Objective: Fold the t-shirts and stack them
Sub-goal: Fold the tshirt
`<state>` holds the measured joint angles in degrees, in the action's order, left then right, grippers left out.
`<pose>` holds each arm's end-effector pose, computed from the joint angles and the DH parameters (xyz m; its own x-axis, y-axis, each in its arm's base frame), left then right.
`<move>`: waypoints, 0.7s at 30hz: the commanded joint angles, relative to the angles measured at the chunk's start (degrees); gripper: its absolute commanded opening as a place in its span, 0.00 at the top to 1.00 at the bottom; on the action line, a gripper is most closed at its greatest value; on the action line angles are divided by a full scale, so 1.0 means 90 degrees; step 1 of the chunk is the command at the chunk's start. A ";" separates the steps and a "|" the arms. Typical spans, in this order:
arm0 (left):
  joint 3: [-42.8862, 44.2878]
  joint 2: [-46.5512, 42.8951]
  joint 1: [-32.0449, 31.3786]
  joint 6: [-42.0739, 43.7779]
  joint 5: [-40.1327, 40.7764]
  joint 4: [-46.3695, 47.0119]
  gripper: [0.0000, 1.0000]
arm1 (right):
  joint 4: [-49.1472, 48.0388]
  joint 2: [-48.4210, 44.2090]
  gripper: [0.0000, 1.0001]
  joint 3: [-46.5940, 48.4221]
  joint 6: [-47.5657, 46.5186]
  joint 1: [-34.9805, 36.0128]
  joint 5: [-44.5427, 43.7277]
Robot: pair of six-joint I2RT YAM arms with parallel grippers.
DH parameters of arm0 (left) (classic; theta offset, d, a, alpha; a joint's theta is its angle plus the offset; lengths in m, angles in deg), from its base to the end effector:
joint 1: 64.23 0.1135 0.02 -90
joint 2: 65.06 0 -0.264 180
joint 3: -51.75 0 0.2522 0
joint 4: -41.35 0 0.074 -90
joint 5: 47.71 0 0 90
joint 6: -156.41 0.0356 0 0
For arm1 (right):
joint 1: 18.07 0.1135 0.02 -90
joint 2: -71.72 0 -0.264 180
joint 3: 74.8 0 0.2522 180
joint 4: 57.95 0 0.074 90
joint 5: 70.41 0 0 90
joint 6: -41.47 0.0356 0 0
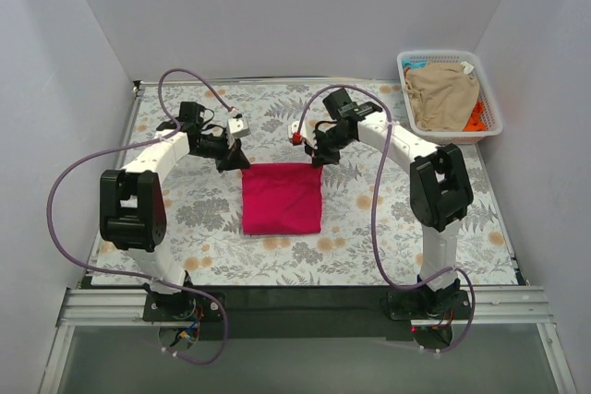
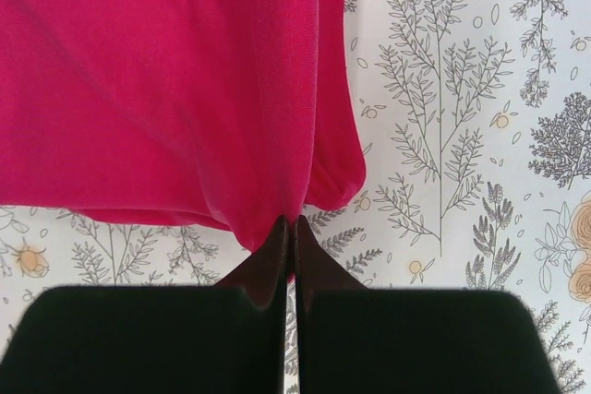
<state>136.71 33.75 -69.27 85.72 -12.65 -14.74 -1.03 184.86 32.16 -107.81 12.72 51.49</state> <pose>0.3338 -0.0587 0.2253 -0.7739 0.2589 -0.5780 0.6210 0.4895 -0.6122 0.3526 0.2320 0.2362 0.1588 -0.7550 -0.6363 -0.9855 -0.0824 -0.1482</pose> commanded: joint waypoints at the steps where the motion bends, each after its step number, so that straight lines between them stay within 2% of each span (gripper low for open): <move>1: 0.0185 0.0066 0.0042 -0.0329 0.0127 0.0464 1.00 | -0.0234 0.0104 0.99 0.0327 0.0015 -0.0081 -0.0067; 8: 0.0185 0.0467 0.0042 -0.0788 0.0498 0.0854 1.00 | -0.0478 0.0436 0.97 0.0561 0.0308 -0.0120 -0.0205; 13: 0.0233 0.0730 0.0042 -0.1713 0.0781 0.1451 0.99 | -0.0683 0.0612 0.87 0.0630 0.0707 -0.0130 -0.0438; 14: 0.0340 0.0808 0.0033 -0.1813 0.0898 0.1480 0.96 | -0.0732 0.0641 0.85 0.0668 0.0805 -0.0130 -0.0497; 18: 0.0478 0.0849 0.0042 -0.2447 0.1211 0.1607 0.81 | -0.0898 0.0681 0.63 0.0932 0.1381 -0.0188 -0.0741; 21: 0.0497 0.0605 0.0052 -0.2955 0.1329 0.1519 0.73 | -0.0948 0.0574 0.59 0.1419 0.2132 -0.0363 -0.0849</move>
<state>139.09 42.69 -69.21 65.55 -2.68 -2.32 -6.67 191.55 38.48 -96.60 11.23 45.37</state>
